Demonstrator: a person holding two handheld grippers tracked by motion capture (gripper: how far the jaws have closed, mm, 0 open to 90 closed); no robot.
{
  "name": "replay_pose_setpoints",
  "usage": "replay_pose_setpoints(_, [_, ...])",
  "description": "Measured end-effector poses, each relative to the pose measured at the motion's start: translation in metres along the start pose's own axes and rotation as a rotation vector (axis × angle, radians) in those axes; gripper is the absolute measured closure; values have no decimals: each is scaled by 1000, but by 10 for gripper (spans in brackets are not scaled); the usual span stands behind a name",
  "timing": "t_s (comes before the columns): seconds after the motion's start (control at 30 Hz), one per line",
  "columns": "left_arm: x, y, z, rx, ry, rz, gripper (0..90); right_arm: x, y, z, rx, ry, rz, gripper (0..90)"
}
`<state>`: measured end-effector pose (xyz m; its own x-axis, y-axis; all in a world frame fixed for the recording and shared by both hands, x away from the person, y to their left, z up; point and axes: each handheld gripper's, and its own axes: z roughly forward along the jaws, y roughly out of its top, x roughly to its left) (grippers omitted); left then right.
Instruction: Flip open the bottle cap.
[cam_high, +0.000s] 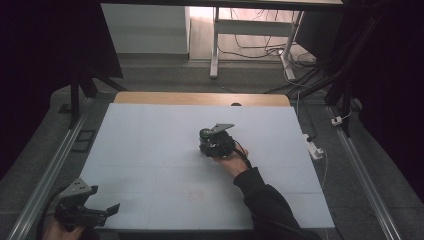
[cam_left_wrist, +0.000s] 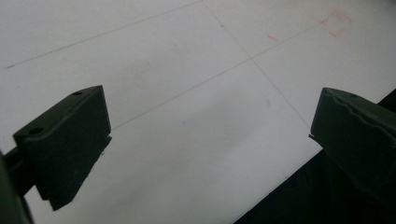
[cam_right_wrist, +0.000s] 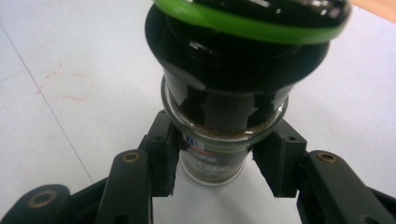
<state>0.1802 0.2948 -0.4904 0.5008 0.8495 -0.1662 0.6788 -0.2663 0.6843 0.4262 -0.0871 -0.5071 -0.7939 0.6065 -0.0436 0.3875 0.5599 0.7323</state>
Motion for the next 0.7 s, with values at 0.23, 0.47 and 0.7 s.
replay_pose_setpoints(0.23, [-1,7,1,-15,-6,15,0,0,0,0,-1,2,-1,527])
replay_pose_setpoints(0.47, [-2,15,10,-45,-55,62,0,-1,0,0,-1,4,-1,527])
replay_pose_setpoints(0.7, [-4,28,23,-50,-107,90,0,-1,0,0,0,5,-4,527])
